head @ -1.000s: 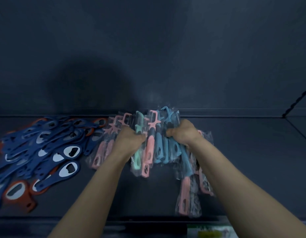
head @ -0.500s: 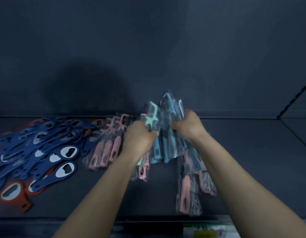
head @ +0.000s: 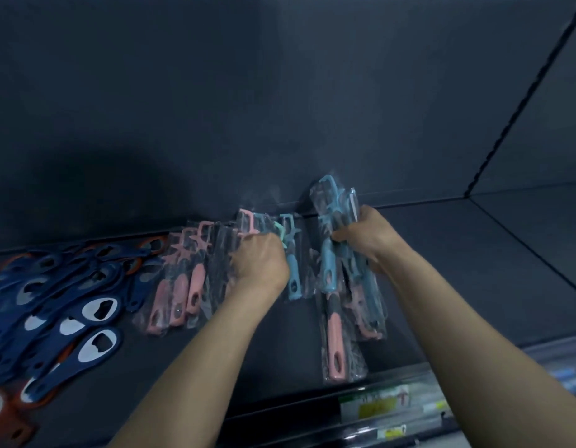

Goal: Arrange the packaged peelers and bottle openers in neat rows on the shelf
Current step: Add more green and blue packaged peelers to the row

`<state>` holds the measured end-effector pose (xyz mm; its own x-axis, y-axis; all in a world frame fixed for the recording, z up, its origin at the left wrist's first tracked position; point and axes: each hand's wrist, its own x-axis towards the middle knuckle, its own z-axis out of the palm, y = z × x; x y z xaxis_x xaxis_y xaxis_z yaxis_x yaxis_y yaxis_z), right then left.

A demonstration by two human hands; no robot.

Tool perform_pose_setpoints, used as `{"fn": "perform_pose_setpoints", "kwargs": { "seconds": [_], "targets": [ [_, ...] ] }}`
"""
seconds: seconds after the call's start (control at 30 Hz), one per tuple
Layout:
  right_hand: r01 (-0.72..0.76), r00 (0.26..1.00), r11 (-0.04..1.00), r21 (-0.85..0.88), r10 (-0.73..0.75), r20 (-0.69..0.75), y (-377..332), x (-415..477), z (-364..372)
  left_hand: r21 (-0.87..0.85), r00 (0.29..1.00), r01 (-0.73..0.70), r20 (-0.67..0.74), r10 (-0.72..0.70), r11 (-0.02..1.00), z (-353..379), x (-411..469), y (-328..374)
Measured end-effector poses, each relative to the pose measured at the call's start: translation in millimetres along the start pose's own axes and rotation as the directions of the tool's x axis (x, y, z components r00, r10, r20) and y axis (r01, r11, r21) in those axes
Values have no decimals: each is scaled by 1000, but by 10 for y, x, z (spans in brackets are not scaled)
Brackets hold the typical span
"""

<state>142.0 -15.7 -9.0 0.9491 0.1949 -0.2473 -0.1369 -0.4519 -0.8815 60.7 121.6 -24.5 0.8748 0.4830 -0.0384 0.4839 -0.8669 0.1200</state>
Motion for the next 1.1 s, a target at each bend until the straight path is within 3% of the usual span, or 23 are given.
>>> {"fn": "perform_pose_setpoints", "kwargs": {
  "seconds": [0.1, 0.23, 0.33, 0.43, 0.53, 0.63, 0.9, 1.0, 1.1],
  "targets": [
    [-33, 999, 995, 92, 33, 1, 51, -62, -57, -7, 999, -49, 1, 49, 999, 22, -13, -39],
    [-100, 995, 954, 283, 97, 23, 137, -130, -117, -268, 1000, -7, 15, 11, 963, -16, 70, -214],
    [-131, 991, 893, 431, 110, 72, 201, -164, -159, -551, 996, 62, 86, -17, 832, -63, 113, -372],
    [-183, 981, 794, 579, 109, 160, 229, -187, -166, -685, 997, 61, 79, -9, 726, -108, 106, -479],
    [-224, 969, 729, 647, 94, 229, 238, -169, -186, -609, 999, -34, -22, 25, 792, -112, 86, -407],
    [-226, 957, 760, 610, 56, 285, 248, -99, -265, -446, 993, -84, -112, 38, 891, -58, 62, -202],
    [-168, 933, 874, 456, -9, 360, 343, 218, -619, -233, 999, 29, -26, -36, 972, 192, 77, 259],
    [-180, 899, 889, 421, -25, 438, 408, 307, -746, -246, 991, 127, 4, -130, 961, 194, 72, 334],
    [-198, 867, 897, 396, -29, 497, 456, 369, -820, -429, 970, 233, 35, -241, 873, 178, 13, 351]
  ]
}}
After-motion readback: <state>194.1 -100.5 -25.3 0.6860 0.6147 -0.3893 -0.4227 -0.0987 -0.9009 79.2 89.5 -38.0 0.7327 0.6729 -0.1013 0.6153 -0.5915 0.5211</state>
